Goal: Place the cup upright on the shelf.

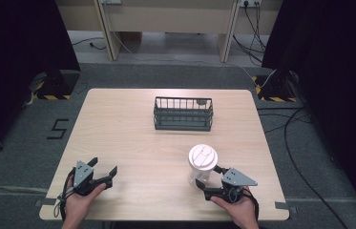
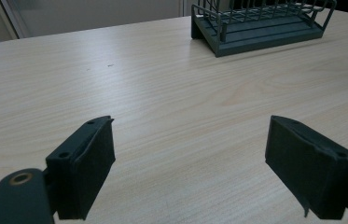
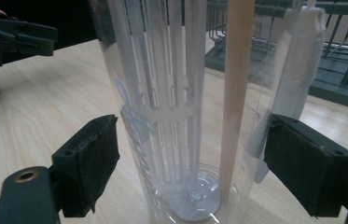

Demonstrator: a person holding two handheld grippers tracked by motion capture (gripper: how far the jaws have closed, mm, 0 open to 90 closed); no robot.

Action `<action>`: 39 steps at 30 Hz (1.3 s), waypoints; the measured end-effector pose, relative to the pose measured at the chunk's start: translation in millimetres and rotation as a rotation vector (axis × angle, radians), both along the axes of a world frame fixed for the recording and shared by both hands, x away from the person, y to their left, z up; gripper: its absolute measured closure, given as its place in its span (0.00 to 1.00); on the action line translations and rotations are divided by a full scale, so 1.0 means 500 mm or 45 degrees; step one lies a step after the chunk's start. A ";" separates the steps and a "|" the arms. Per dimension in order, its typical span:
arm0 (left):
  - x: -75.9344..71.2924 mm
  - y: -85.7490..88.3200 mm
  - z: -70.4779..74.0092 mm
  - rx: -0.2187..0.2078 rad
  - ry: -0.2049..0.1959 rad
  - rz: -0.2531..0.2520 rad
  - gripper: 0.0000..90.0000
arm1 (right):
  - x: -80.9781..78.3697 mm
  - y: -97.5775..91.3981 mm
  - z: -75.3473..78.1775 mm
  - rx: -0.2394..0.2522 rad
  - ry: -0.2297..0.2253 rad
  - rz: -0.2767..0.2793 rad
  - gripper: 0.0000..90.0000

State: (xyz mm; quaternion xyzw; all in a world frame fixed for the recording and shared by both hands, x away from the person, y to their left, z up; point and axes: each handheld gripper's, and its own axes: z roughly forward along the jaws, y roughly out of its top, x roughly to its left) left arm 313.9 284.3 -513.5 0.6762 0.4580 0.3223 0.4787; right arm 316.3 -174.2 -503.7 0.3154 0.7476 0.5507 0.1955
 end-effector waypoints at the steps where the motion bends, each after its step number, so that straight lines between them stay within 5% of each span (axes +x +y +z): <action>1: 0.000 0.000 0.000 0.000 -0.001 -0.002 0.17 | 0.004 0.004 0.000 0.003 0.001 -0.003 0.20; 39: -0.001 -0.004 0.001 -0.002 -0.002 -0.024 0.17 | 0.035 0.026 -0.025 0.007 0.012 0.005 0.19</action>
